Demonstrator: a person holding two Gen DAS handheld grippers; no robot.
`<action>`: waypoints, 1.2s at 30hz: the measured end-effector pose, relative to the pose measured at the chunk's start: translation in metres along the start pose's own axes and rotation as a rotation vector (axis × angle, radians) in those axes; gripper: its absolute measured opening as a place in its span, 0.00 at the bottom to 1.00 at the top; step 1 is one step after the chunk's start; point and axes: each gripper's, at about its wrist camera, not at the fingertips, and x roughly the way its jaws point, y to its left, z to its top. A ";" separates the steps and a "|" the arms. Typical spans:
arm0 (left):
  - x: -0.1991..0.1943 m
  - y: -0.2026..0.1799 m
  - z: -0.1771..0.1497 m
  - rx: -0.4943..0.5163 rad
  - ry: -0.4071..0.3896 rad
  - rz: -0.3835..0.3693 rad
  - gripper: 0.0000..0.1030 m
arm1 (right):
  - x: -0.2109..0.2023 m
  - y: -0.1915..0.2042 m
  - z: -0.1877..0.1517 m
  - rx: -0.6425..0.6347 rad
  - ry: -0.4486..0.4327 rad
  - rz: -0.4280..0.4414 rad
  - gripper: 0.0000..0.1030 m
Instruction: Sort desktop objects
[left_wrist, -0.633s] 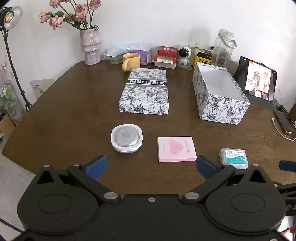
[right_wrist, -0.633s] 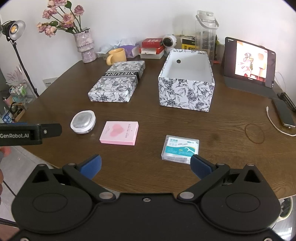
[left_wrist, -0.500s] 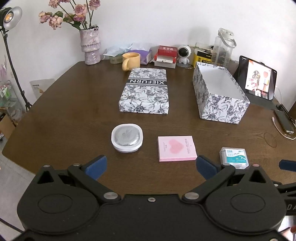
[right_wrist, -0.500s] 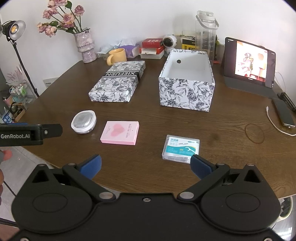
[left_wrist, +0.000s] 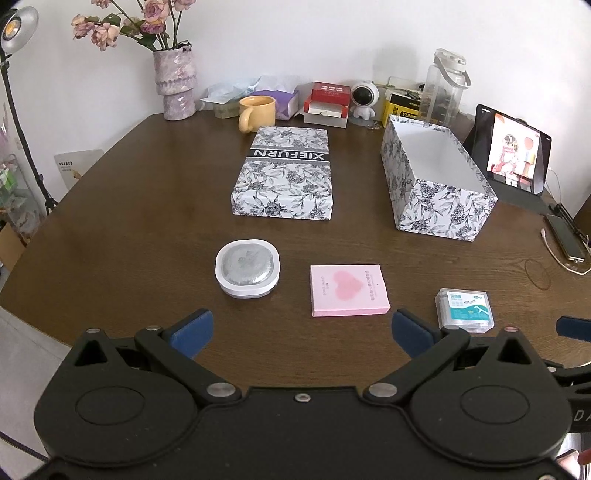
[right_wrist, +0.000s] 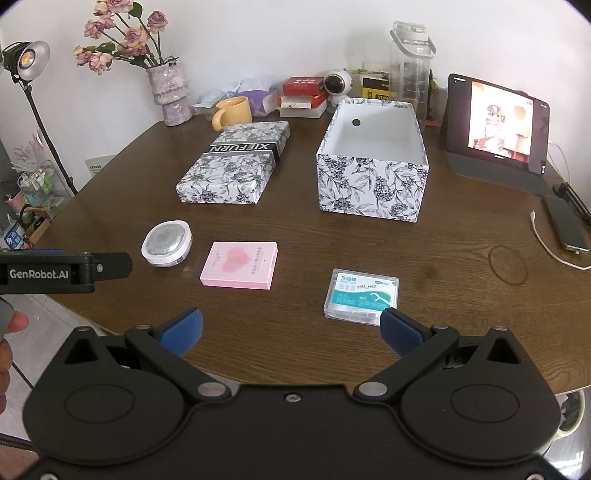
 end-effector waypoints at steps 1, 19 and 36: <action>0.000 0.000 0.000 0.001 -0.001 -0.001 1.00 | 0.000 0.000 0.000 0.000 0.001 0.001 1.00; 0.004 0.004 -0.001 -0.016 -0.011 -0.073 1.00 | 0.002 0.009 0.000 -0.008 0.012 -0.021 1.00; 0.008 0.011 0.008 -0.082 0.007 -0.072 1.00 | -0.006 0.006 0.005 0.073 -0.045 0.016 1.00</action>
